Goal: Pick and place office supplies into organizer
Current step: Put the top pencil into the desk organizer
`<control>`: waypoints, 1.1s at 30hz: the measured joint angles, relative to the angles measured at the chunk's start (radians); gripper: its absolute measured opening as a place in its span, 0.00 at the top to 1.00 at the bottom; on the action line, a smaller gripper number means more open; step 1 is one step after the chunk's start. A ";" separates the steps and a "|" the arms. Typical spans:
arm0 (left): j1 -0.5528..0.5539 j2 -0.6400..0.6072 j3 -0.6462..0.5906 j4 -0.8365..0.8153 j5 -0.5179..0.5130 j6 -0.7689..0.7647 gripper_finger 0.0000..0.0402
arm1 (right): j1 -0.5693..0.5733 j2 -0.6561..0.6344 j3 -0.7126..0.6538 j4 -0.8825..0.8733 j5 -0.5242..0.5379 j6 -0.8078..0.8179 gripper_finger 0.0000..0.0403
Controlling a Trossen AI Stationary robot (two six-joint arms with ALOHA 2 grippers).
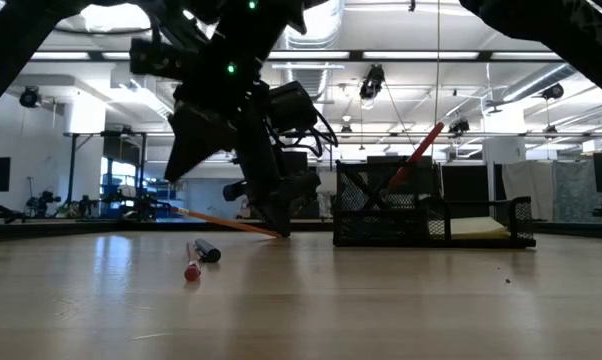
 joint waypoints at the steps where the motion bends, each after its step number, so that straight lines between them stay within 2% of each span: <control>1: -0.001 0.000 0.000 0.000 0.000 -0.003 1.00 | 0.000 0.000 -0.009 0.003 0.000 -0.011 0.67; 11: -0.033 0.002 -0.002 0.005 0.000 -0.024 1.00 | -0.005 -0.001 -0.050 0.014 0.001 -0.074 0.67; 18: -0.046 0.002 -0.001 -0.002 0.004 -0.028 1.00 | -0.004 -0.001 -0.050 0.019 0.004 -0.053 0.68; 21: -0.062 0.002 -0.001 -0.002 0.004 -0.048 1.00 | 0.002 -0.001 -0.050 0.024 -0.005 -0.023 0.69; 28: -0.114 0.002 0.005 0.012 -0.007 -0.051 1.00 | 0.020 -0.005 0.050 0.000 -0.160 0.239 0.68; 33: -0.123 0.002 0.006 0.011 -0.002 -0.053 1.00 | 0.027 0.001 0.036 -0.042 -0.159 0.212 0.68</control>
